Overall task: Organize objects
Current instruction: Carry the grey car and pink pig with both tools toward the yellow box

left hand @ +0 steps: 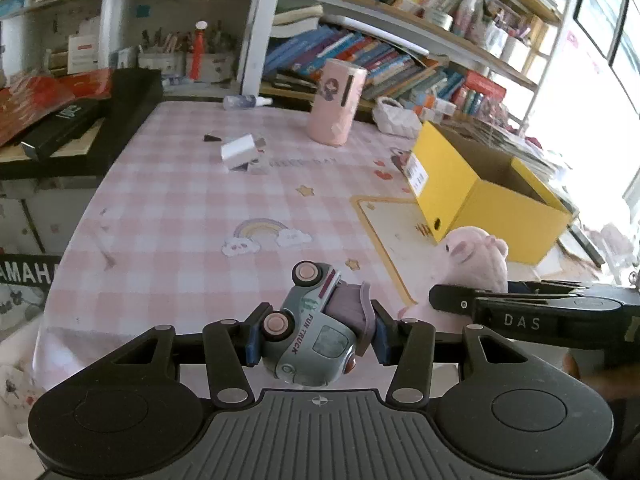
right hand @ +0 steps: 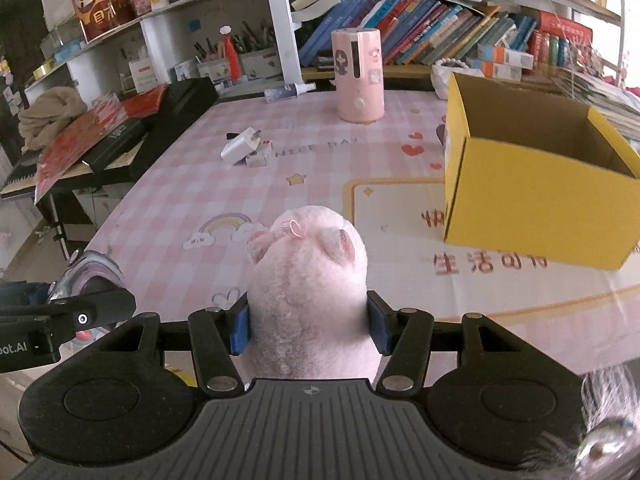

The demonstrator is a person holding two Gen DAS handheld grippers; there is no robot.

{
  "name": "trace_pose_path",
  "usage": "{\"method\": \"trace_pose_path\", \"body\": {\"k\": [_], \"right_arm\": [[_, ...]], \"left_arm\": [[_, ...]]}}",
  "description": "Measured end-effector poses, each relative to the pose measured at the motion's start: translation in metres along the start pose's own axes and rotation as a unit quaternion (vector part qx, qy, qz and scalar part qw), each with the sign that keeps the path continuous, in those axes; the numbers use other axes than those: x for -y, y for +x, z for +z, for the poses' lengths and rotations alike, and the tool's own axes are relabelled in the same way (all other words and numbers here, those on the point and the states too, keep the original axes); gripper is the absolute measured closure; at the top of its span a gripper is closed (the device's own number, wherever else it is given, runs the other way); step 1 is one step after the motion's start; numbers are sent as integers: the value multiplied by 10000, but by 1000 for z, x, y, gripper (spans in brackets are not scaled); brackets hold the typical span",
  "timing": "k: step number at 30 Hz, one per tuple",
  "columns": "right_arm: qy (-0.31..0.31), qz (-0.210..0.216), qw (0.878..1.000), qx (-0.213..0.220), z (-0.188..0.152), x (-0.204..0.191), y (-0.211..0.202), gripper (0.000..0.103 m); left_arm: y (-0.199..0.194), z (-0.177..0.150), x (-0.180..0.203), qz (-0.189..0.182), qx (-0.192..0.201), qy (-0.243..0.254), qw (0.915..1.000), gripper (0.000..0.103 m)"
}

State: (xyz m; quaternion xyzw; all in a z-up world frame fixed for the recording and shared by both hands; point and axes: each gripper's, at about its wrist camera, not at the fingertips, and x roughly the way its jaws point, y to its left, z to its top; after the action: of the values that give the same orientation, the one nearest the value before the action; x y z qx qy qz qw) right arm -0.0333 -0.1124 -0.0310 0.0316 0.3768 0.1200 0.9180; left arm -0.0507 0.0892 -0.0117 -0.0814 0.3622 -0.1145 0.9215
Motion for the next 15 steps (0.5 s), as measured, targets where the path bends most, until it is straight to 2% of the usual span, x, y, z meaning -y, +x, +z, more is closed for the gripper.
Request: {"method": "trace_pose_path", "body": {"k": [15], "right_arm": [[480,-388,9981,40,-34,14,-31,50]], "left_arm": [[-4,-13,21,-423,-87,395,9983,54]]}}
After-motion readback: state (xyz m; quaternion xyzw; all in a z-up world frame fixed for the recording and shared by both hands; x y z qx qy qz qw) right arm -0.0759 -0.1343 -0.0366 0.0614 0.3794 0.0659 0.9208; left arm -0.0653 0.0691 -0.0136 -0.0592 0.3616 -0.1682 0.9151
